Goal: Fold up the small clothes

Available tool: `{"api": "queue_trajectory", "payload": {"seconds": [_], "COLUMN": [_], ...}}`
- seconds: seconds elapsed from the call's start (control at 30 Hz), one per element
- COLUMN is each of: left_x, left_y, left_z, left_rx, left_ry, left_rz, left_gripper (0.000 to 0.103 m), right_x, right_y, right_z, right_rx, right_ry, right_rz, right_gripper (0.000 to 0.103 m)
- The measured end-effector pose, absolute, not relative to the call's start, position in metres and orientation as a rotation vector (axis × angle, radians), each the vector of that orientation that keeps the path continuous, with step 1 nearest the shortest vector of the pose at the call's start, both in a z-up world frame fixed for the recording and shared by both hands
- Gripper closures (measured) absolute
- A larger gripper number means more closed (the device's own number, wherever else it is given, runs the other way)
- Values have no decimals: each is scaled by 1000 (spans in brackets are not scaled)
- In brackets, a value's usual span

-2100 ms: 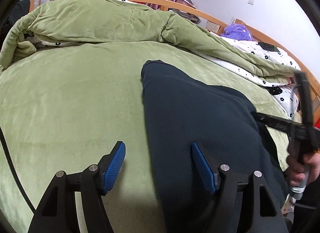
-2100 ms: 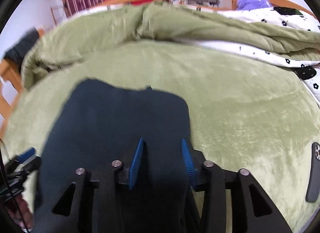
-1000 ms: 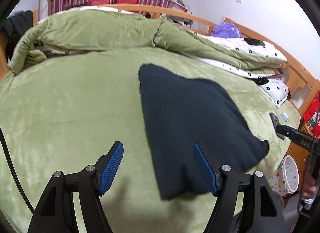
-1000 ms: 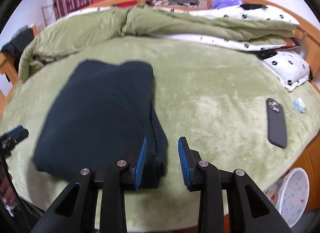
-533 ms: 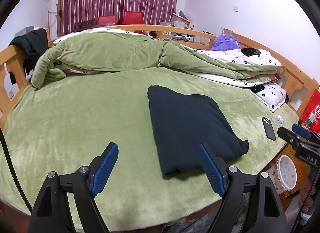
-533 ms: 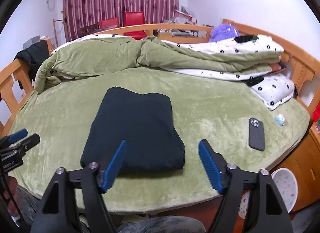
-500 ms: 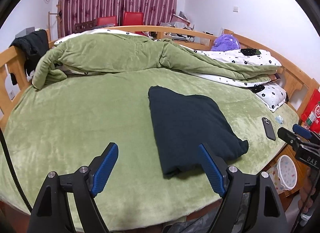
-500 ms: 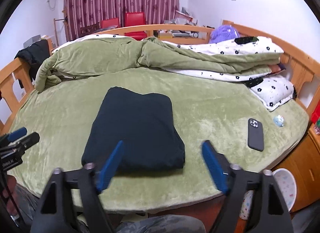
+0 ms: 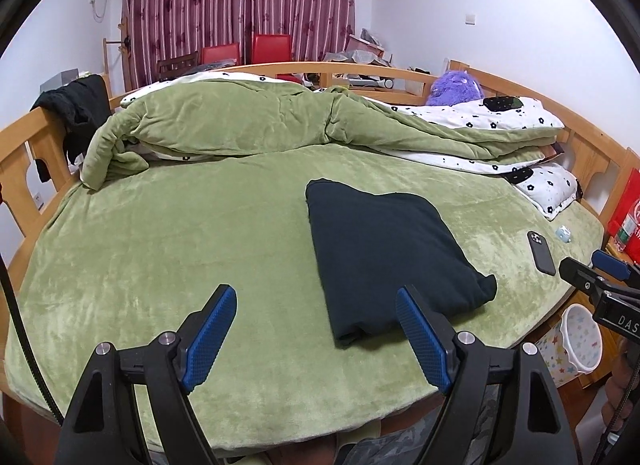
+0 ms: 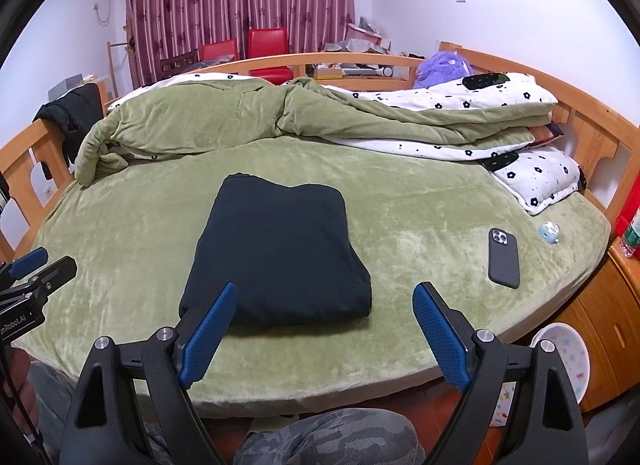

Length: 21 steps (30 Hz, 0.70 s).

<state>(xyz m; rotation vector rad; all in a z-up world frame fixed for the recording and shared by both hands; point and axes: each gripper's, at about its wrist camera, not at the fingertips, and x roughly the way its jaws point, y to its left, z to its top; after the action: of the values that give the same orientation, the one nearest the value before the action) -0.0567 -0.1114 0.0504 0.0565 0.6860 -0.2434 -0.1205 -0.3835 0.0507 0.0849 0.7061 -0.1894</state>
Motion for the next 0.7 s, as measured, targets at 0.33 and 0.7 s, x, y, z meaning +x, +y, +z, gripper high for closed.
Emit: {"api": "queue_trajectory", "payload": {"seconds": [0.33, 0.7], "left_x": [-59, -63], "left_y": [-114, -112], "left_z": [56, 60], "left_rx": [69, 67], "left_ry": [679, 675], "left_rz": [-244, -244], "left_gripper": [22, 22], "right_x": [-123, -125], "right_y": [-385, -384], "right_z": [52, 53], "right_rx": [85, 87], "right_ry": [707, 705], "right_rz": [-190, -198], "right_gripper": [14, 14]}}
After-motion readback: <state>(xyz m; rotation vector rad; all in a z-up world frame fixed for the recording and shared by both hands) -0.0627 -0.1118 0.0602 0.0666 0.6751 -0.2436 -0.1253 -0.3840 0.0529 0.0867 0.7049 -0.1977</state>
